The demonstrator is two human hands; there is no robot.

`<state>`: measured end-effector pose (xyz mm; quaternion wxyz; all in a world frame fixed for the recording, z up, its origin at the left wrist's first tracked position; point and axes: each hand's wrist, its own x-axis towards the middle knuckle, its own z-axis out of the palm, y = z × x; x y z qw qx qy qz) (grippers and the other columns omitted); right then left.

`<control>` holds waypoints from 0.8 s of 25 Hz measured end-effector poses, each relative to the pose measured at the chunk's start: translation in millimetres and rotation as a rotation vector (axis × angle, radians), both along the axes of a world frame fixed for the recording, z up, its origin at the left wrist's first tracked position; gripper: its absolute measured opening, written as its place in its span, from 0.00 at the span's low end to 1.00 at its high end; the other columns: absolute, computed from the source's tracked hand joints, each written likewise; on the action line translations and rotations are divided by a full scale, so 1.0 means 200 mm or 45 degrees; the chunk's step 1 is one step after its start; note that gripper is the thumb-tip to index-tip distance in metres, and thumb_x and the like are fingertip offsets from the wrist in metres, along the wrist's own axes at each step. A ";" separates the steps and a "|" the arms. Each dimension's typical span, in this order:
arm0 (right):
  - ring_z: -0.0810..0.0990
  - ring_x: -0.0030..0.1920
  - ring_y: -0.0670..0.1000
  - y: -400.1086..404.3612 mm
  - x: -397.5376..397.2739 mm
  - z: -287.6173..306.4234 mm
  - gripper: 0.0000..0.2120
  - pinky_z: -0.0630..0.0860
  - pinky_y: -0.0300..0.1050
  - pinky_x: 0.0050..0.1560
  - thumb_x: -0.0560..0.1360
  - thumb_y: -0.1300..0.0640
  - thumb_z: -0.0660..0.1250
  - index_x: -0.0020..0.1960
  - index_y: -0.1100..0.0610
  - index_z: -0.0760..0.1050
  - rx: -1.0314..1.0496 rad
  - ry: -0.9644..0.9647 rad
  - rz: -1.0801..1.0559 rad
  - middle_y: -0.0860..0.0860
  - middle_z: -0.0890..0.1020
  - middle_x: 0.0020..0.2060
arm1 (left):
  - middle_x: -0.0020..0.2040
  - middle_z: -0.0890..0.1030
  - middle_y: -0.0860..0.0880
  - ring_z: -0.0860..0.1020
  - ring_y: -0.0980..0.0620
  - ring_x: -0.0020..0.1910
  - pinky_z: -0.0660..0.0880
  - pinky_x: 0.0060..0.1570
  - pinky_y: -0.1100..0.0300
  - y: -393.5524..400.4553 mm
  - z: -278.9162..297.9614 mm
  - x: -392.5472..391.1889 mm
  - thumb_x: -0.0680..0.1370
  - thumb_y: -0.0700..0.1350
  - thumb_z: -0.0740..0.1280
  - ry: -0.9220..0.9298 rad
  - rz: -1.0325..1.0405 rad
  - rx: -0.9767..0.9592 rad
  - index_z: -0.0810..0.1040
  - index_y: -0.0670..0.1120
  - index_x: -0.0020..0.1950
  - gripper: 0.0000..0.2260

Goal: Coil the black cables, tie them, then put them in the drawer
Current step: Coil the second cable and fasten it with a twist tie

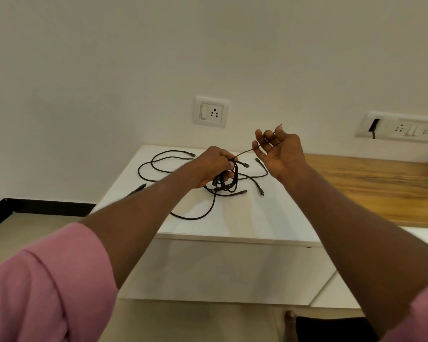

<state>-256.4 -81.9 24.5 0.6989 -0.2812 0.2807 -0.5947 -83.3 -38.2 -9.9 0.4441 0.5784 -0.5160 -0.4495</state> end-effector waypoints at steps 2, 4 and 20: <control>0.82 0.34 0.51 0.01 0.04 0.00 0.08 0.81 0.49 0.45 0.85 0.57 0.60 0.48 0.55 0.72 0.027 0.071 0.020 0.50 0.75 0.30 | 0.44 0.80 0.41 0.85 0.46 0.42 0.78 0.43 0.56 0.00 0.00 -0.01 0.82 0.32 0.63 -0.009 0.029 0.003 0.80 0.39 0.57 0.08; 0.77 0.31 0.49 0.02 0.07 0.00 0.06 0.80 0.48 0.43 0.84 0.56 0.63 0.50 0.57 0.74 0.046 0.271 0.006 0.50 0.72 0.30 | 0.42 0.80 0.42 0.86 0.44 0.43 0.78 0.40 0.58 0.00 0.00 0.00 0.83 0.32 0.62 0.043 0.070 -0.011 0.78 0.38 0.58 0.07; 0.70 0.27 0.44 0.11 0.14 -0.07 0.09 0.67 0.40 0.34 0.83 0.61 0.65 0.51 0.61 0.84 -0.598 1.479 0.264 0.50 0.75 0.28 | 0.50 0.79 0.40 0.78 0.52 0.40 0.82 0.48 0.52 0.01 0.10 0.06 0.84 0.35 0.63 0.110 0.270 -0.084 0.71 0.43 0.62 0.08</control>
